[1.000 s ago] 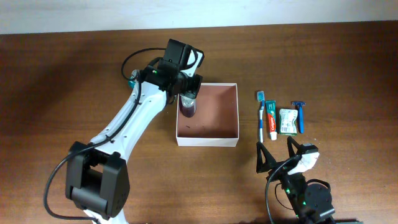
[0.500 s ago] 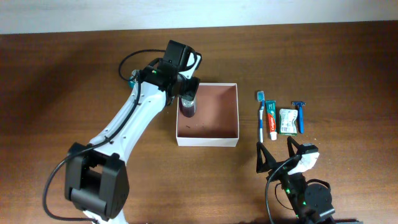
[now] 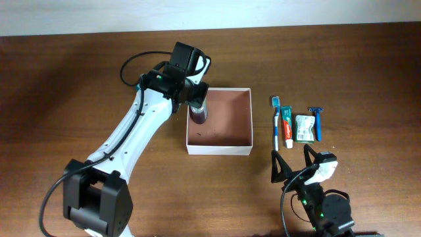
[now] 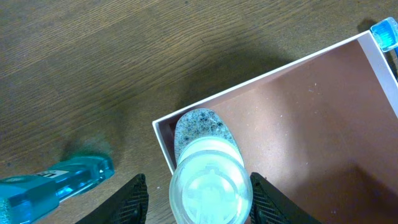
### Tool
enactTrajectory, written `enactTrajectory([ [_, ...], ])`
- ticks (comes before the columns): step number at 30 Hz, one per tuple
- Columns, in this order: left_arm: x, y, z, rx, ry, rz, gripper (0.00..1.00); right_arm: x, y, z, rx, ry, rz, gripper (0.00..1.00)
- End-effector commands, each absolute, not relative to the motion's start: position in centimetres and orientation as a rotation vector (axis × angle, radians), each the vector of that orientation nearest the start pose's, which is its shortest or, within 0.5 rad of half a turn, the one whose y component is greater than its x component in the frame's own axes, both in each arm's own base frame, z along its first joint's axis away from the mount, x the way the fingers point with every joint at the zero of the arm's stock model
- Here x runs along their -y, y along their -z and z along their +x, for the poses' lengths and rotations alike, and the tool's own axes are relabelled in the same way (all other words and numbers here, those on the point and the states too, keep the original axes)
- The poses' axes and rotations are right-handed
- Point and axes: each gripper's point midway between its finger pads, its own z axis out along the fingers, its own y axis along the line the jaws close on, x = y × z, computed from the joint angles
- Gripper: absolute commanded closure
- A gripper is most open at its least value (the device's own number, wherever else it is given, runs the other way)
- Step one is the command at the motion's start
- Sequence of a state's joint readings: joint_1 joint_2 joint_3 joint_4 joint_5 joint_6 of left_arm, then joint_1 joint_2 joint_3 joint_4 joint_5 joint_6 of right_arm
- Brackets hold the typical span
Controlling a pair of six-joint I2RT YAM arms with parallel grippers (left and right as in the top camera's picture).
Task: Pack container
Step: 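Open left gripper, release soap bottle in box's back-left corner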
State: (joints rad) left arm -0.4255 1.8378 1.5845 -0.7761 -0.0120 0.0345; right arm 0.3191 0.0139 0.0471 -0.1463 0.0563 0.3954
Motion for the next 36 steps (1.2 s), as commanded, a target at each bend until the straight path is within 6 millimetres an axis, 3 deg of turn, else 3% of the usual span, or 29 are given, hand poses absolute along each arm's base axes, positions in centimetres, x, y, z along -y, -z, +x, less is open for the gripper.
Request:
enactTrajectory([
  [1, 19.0, -19.4, 42.7, -2.448, 0.126, 0.586, 0.48, -6.3, -15.5, 23.5, -1.701, -0.469, 0.123, 0.02],
  [7, 18.3, -20.7, 41.0, -2.471, 0.128, 0.574, 0.46, -6.3, -15.5, 23.5, -1.701, -0.469, 0.123, 0.02],
  [17, 15.9, -17.8, 35.6, -2.765, 0.098, 0.465, 0.46, -6.3, -15.5, 23.5, -1.701, -0.469, 0.123, 0.01],
  [22, 15.2, -17.3, 34.1, -2.837, 0.078, 0.45, 0.48, -6.3, -15.5, 23.5, -1.701, -0.469, 0.123, 0.02],
  [24, 15.1, -17.1, 33.9, -2.847, 0.078, 0.437, 0.64, -6.3, -15.5, 23.5, -1.701, -0.469, 0.124, 0.02],
  [27, 15.0, -16.8, 33.8, -2.857, 0.076, 0.425, 0.99, -6.3, -15.5, 23.5, -1.701, -0.469, 0.123, 0.02],
  [36, 14.6, -13.9, 32.9, -2.914, 0.066, 0.343, 0.99, -6.3, -15.5, 23.5, -1.701, -0.469, 0.123, 0.02],
])
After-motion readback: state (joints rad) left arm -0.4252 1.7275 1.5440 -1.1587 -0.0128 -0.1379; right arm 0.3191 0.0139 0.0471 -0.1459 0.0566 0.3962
